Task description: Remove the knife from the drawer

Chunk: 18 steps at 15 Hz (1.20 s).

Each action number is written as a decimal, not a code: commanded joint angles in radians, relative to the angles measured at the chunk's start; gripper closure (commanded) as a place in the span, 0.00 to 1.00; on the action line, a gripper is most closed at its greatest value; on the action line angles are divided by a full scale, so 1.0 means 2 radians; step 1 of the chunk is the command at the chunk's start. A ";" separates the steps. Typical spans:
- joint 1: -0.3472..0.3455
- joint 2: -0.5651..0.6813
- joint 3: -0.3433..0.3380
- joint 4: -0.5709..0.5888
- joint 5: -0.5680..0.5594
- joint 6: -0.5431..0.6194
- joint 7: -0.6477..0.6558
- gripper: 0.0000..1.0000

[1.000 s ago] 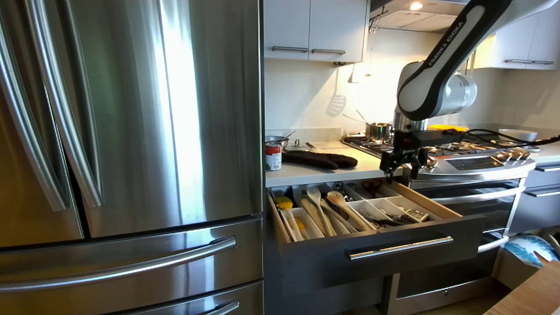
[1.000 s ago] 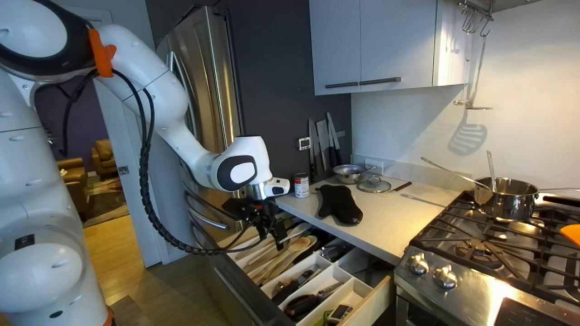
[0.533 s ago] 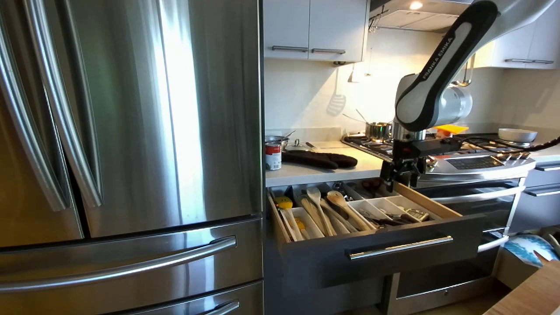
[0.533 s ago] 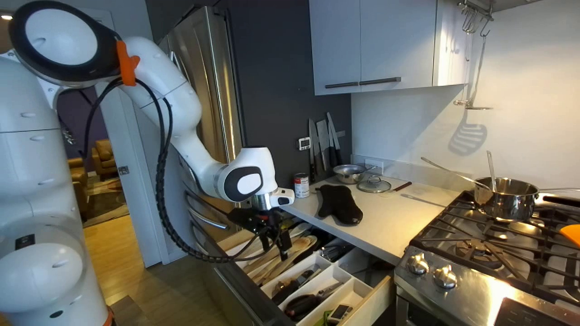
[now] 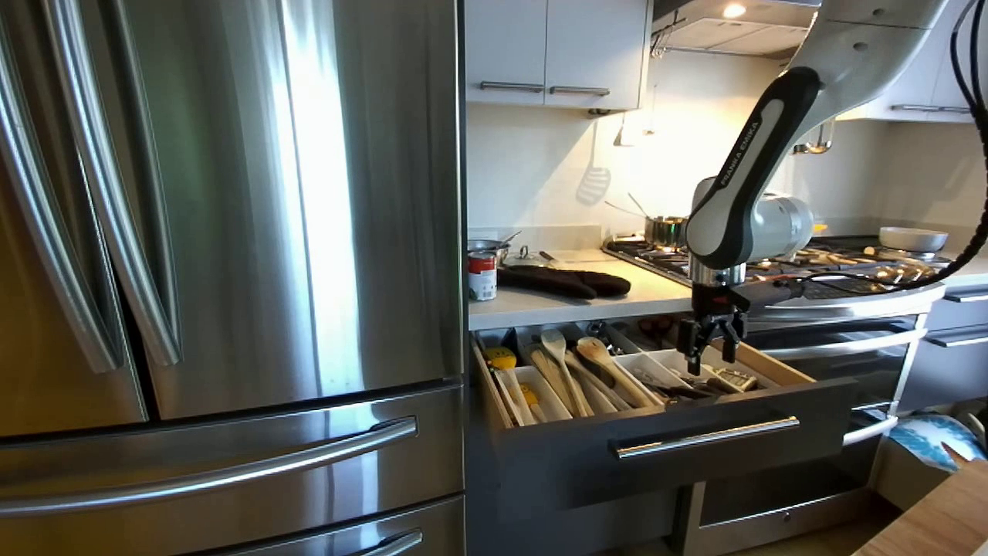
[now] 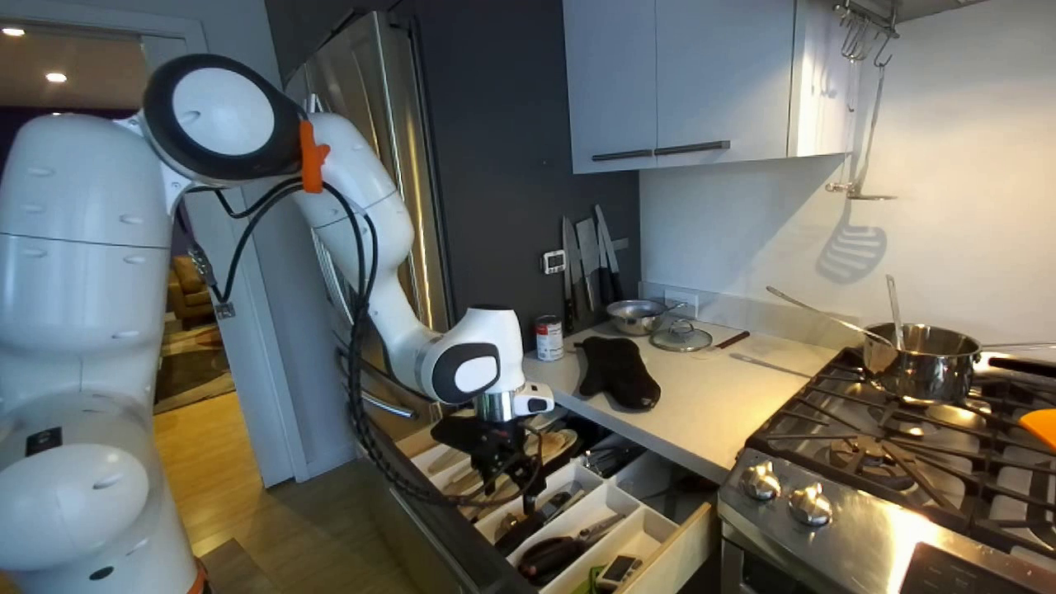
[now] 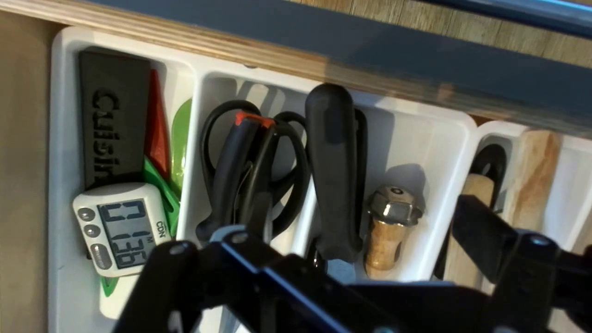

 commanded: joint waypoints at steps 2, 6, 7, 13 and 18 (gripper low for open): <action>-0.026 0.074 0.017 0.042 0.040 0.023 -0.061 0.00; -0.056 0.111 0.048 0.071 0.080 0.026 -0.100 0.00; -0.061 0.119 0.053 0.078 0.084 0.024 -0.104 0.00; -0.060 0.134 0.048 0.105 0.075 0.013 -0.093 0.48; -0.047 0.126 0.034 0.107 0.065 0.003 -0.079 0.86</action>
